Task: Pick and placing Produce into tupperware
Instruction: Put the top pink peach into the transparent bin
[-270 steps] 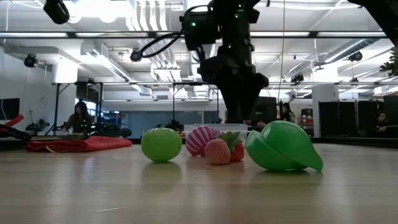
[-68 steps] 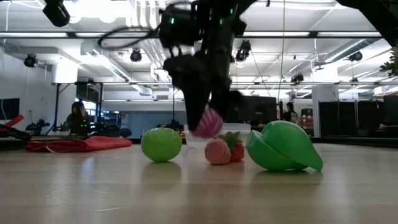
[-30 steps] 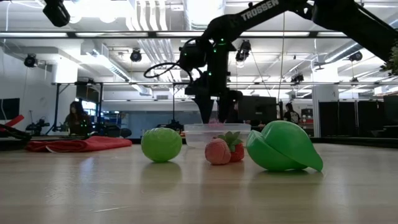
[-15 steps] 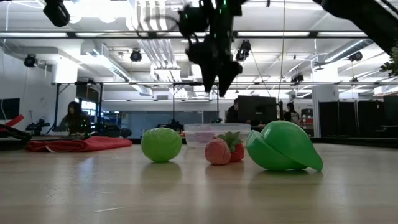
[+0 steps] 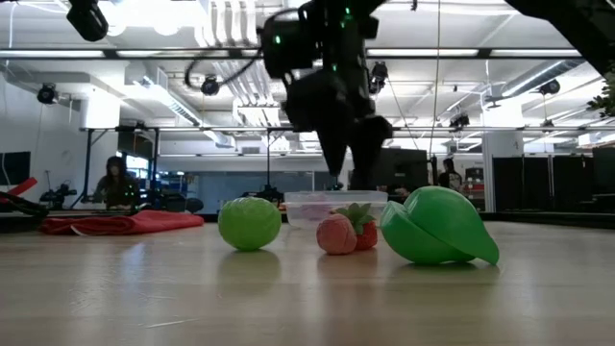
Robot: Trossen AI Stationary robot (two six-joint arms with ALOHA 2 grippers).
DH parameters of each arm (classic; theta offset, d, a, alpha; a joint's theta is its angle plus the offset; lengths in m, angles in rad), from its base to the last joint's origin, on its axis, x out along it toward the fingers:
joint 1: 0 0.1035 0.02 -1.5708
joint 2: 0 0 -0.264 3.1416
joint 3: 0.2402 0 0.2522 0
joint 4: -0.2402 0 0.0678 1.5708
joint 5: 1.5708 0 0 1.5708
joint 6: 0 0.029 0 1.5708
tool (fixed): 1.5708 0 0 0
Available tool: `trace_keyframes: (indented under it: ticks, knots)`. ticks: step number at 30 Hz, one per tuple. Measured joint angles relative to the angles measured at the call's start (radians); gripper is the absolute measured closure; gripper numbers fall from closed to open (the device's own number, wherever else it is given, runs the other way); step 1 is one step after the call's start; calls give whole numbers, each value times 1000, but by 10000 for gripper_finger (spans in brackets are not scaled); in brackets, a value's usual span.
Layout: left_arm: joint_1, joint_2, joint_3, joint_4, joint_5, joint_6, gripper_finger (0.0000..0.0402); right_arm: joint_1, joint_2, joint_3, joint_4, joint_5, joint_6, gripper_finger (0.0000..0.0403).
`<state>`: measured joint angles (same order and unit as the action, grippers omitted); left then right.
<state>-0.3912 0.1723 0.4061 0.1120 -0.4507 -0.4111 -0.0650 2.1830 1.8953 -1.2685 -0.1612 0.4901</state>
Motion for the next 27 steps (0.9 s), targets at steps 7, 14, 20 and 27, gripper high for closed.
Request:
trace_keyframes:
  ticks: [7,14,20,27]
  knots:
    - [0,0,0,-1,0,-1,210,56,0,-97,115,-30,194,74]
    - [0,0,0,-3,0,-1,210,117,0,-118,147,-9,287,74]
    - [0,0,0,-3,0,-2,210,144,0,-138,232,4,359,94]
    - [0,0,0,-2,1,-4,210,154,39,-136,282,0,388,150]
